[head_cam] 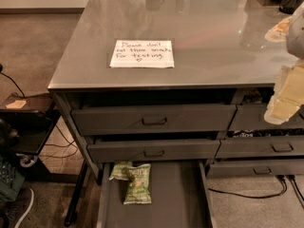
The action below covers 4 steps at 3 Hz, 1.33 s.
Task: Pick green jalapeno chip bag from bottom drawer and place on counter
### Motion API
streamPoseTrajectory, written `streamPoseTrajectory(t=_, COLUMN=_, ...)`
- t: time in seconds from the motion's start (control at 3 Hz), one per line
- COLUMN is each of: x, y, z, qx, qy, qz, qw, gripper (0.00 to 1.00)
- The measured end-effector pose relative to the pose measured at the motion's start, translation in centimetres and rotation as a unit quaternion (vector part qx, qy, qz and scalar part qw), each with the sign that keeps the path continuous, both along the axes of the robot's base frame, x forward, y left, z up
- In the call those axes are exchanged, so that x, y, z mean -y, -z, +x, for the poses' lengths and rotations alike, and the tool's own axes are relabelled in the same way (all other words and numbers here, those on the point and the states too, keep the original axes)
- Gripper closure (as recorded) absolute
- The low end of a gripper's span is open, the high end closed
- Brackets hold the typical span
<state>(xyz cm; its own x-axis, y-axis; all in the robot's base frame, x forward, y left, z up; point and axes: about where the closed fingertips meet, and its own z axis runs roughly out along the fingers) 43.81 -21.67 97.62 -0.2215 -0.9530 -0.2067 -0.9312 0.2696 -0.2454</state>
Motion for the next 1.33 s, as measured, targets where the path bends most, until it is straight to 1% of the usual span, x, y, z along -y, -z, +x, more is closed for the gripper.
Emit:
streamPoseTrajectory(t=0.33, x=0.0, y=0.0, z=0.0, qx=0.000, qy=0.000, qz=0.000, qw=1.0000, gripper=0.00)
streamPoseTrajectory(t=0.67, x=-0.8, y=1.9, z=-0.5, qx=0.002, qy=-0.001, qz=0.038, qw=0.9993, gripper=0.00)
streamPoseTrajectory(t=1.0, x=-4.1, y=7.1, z=-1.6, qx=-0.008, qy=-0.008, qz=0.119, qw=0.9928, gripper=0.00)
streamPoseTrajectory(t=1.33, x=-7.9, y=13.1, z=-2.3, qx=-0.023, qy=-0.018, qz=0.173, qw=0.9845, gripper=0.00)
